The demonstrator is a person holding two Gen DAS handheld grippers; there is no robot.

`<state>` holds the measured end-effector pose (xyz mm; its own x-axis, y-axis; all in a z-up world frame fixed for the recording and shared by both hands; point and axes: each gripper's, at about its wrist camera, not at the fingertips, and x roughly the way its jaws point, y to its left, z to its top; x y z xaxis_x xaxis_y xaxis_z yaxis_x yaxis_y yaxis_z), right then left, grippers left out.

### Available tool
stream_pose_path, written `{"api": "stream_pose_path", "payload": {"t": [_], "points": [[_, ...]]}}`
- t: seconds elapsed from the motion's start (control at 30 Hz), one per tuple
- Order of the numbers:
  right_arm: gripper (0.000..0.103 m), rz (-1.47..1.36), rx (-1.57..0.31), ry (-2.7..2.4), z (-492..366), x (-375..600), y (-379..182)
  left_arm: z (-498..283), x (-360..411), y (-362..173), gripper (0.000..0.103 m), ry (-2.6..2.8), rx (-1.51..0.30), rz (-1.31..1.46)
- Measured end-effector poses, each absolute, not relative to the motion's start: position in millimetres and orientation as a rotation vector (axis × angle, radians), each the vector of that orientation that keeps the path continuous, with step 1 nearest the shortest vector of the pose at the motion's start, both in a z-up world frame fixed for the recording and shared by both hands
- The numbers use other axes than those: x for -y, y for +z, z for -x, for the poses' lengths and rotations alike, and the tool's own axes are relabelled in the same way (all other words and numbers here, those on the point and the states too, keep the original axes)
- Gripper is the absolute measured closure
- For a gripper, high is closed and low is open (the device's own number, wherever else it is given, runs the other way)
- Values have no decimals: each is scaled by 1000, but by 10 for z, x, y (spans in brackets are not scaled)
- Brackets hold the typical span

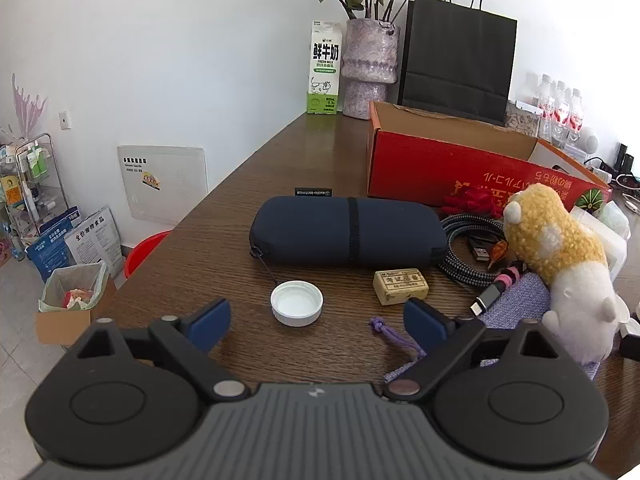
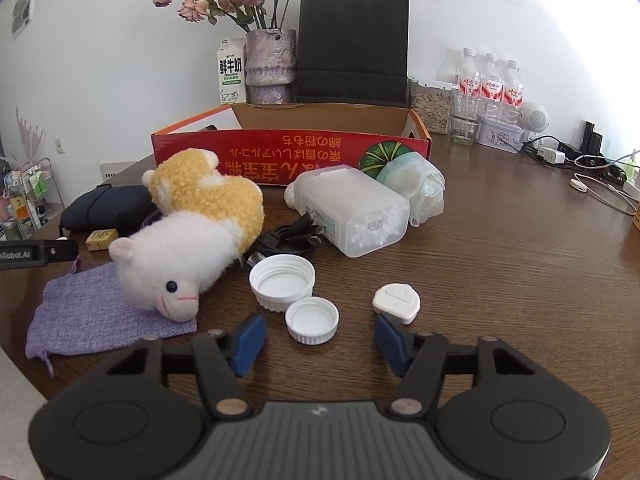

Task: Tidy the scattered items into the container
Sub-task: 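Grasp a white cap with the right tool while the left tool grasps another cap, then carry both white caps over the cardboard box with both tools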

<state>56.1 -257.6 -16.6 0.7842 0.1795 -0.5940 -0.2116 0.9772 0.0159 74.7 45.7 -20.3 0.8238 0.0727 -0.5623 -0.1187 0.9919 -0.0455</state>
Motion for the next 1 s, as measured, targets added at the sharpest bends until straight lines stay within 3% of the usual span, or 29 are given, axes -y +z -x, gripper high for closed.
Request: {"api": "stream_pose_path", "payload": {"t": [0.17, 0.23, 0.27, 1.0], "points": [[61, 52, -630, 214, -579, 2575, -158, -792, -473, -219, 33, 105, -593, 68], [76, 54, -627, 215, -583, 2573, -153, -796, -482, -213, 65, 110, -584, 68], [76, 54, -625, 217, -582, 2573, -150, -800, -487, -208, 75, 120, -585, 64], [76, 32, -504, 229, -607, 2617, 104, -760, -239, 211, 74, 6, -450, 53]]}}
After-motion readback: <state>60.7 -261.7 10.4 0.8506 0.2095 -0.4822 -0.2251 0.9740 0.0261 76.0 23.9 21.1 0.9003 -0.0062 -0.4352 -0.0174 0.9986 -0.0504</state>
